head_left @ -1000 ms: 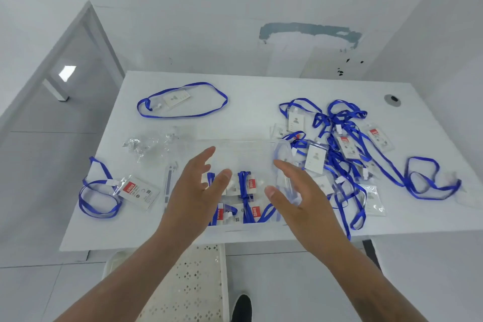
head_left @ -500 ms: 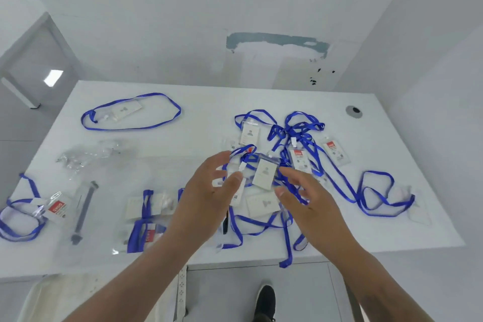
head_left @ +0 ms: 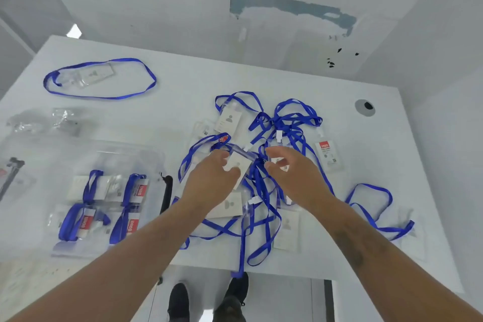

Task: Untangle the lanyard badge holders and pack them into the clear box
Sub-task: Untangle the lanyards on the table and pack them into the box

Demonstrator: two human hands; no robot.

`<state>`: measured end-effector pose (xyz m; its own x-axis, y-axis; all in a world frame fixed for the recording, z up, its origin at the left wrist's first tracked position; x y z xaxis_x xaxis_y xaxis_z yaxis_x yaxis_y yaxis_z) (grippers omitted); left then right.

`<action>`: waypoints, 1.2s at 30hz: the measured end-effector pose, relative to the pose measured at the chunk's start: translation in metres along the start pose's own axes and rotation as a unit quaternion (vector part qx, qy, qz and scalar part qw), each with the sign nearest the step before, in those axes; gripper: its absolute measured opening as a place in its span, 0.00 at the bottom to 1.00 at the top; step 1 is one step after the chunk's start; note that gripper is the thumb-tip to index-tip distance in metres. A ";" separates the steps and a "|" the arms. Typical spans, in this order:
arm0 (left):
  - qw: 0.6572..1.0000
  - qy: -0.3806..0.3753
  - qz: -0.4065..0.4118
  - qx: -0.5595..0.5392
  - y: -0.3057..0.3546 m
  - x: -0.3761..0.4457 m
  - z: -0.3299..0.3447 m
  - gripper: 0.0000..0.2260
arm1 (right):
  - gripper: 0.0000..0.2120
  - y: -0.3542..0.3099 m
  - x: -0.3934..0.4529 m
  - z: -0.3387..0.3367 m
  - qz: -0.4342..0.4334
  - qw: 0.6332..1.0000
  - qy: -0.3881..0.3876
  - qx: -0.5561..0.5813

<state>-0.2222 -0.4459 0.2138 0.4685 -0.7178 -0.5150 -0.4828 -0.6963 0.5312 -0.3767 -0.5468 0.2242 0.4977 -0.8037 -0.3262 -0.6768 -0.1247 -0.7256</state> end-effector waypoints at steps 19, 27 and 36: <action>0.989 -0.038 0.039 0.138 0.021 0.068 0.018 0.12 | 0.25 0.007 0.064 0.005 -0.064 0.995 -0.072 -0.035; 0.983 -0.047 0.167 -0.054 0.085 0.029 -0.073 0.04 | 0.10 -0.052 0.044 -0.057 -0.080 0.995 -0.051 0.042; 0.927 -0.109 0.162 -0.321 0.099 0.001 -0.114 0.09 | 0.03 -0.107 0.005 -0.115 -0.109 0.964 -0.045 0.236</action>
<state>-0.1848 -0.5158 0.3426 0.1812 -0.9211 -0.3446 -0.0006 -0.3505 0.9366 -0.3641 -0.6046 0.3694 0.6603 -0.7315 -0.1698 -0.2380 0.0107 -0.9712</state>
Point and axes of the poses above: each hand's wrist, its own x-axis towards the middle knuckle, its own z-axis out of the palm, y = z × x, the point moved 6 cm from there along x, towards the middle knuckle, and after that the axes turned 11 degrees about x, right-handed, at the moved point
